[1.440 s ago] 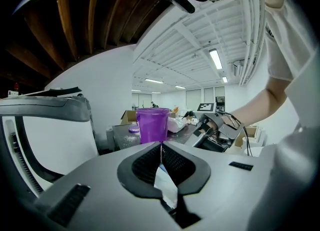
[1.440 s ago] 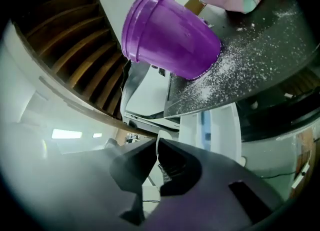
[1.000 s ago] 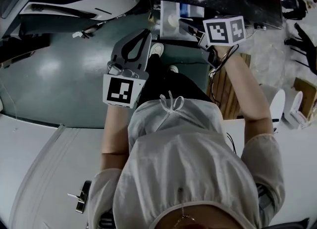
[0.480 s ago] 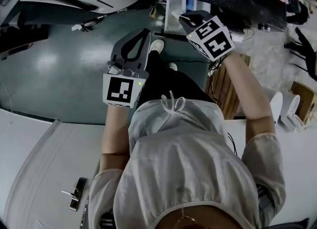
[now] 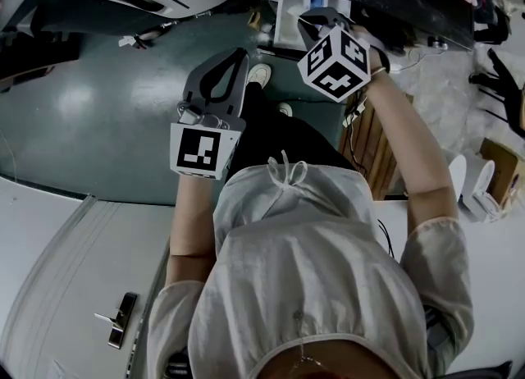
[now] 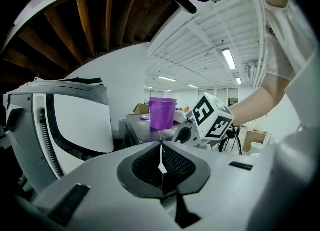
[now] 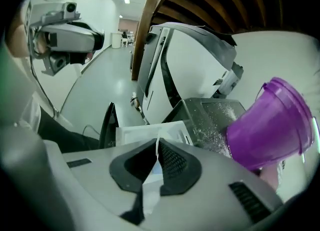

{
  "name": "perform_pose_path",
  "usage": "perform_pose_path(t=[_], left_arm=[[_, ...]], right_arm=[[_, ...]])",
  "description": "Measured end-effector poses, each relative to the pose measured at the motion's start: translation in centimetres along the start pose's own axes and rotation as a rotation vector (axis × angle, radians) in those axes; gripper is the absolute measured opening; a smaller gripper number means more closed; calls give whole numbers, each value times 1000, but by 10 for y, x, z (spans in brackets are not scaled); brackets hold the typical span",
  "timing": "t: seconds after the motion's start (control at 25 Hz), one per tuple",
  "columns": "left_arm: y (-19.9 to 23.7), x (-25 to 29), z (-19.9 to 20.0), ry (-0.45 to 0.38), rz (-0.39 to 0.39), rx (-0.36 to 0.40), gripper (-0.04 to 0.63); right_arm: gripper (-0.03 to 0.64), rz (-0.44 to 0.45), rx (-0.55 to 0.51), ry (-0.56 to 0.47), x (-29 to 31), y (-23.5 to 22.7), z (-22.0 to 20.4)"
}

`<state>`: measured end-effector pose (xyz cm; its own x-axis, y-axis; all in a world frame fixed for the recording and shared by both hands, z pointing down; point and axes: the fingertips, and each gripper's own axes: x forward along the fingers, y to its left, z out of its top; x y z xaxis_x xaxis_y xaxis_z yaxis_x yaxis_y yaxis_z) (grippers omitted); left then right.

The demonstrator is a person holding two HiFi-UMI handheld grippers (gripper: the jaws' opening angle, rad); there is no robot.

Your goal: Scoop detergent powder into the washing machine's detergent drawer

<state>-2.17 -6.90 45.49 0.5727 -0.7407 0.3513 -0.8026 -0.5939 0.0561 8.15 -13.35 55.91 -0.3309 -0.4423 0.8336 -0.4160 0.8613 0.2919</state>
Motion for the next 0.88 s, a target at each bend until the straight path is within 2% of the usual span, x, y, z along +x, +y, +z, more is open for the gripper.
perform_pose_path(t=[0.16, 0.36, 0.88], left_arm=[[-2, -7, -1, -6, 4, -6, 26], [-2, -15, -2, -13, 16, -12, 27], [-10, -33, 1, -35, 36, -4, 26]], right_arm=[[11, -70, -133, 27, 0, -2, 4], [12, -205, -291, 30, -6, -7, 10], [12, -529, -516, -84, -45, -19, 37]])
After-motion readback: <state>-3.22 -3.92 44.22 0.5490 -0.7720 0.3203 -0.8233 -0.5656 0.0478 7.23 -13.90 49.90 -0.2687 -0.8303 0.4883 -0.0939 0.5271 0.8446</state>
